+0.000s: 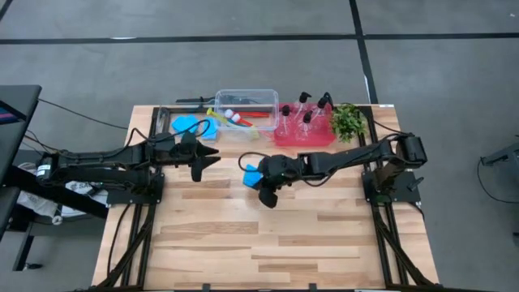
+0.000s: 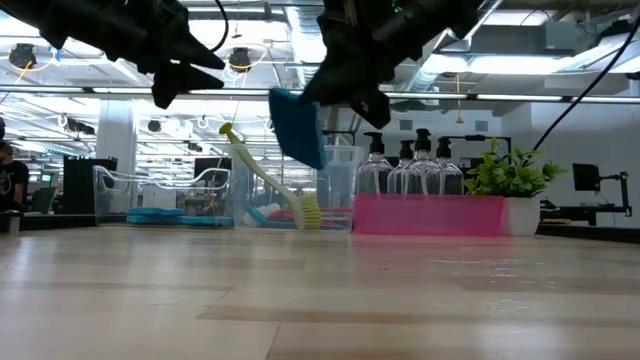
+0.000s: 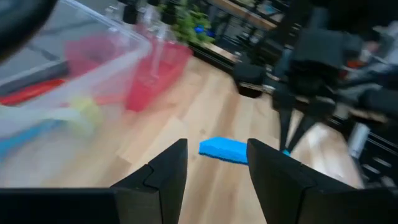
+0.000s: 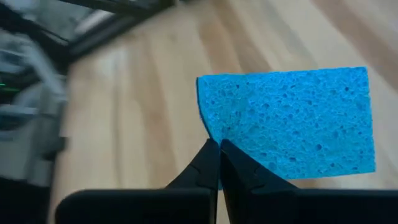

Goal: Pick & Place Kitchen Sink Supplies
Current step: Put the blue sponge into the transparent bin

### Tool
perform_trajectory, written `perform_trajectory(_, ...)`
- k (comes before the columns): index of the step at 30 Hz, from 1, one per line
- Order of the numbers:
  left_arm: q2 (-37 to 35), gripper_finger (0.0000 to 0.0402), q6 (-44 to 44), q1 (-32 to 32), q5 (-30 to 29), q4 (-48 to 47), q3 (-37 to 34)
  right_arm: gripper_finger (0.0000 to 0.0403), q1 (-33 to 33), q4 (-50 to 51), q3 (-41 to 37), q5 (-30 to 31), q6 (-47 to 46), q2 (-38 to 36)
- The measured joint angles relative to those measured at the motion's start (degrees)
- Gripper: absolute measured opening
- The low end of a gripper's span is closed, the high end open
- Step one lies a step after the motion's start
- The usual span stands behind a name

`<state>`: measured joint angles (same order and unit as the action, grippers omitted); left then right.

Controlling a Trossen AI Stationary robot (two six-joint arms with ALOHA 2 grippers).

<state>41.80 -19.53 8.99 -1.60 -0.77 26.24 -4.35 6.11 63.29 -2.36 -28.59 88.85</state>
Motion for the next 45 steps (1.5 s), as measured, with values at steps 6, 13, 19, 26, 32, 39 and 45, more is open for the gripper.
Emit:
perform_trajectory(6,0.0,0.0167,0.1,0.0,8.0,0.3,0.0,0.0,1.1,-8.6,0.0,-10.0,-0.4,0.5)
perform_trajectory(13,0.0,0.0167,-0.5,0.0,12.5,1.7,0.0,0.0,1.2,-17.7,0.0,-11.4,1.9,0.7)
perform_trajectory(19,0.0,0.0167,10.5,0.0,13.9,3.8,0.0,0.0,3.4,-22.1,0.0,-18.3,-4.6,0.7)
perform_trajectory(26,0.0,0.0167,41.7,-0.9,13.9,3.8,0.0,0.0,5.8,-21.9,0.0,-25.1,-7.9,0.7)
perform_trajectory(32,1.9,0.0167,50.6,-2.7,13.8,4.8,0.0,0.0,6.7,-22.4,0.0,-26.3,-8.0,0.7)
perform_trajectory(39,10.3,0.0167,51.0,-5.5,13.9,12.8,0.0,0.0,7.2,-22.5,0.0,-26.2,-7.3,0.7)
perform_trajectory(45,16.7,0.0167,50.9,-7.2,14.7,22.2,0.0,0.0,7.4,-22.5,0.0,-26.2,-7.0,0.7)
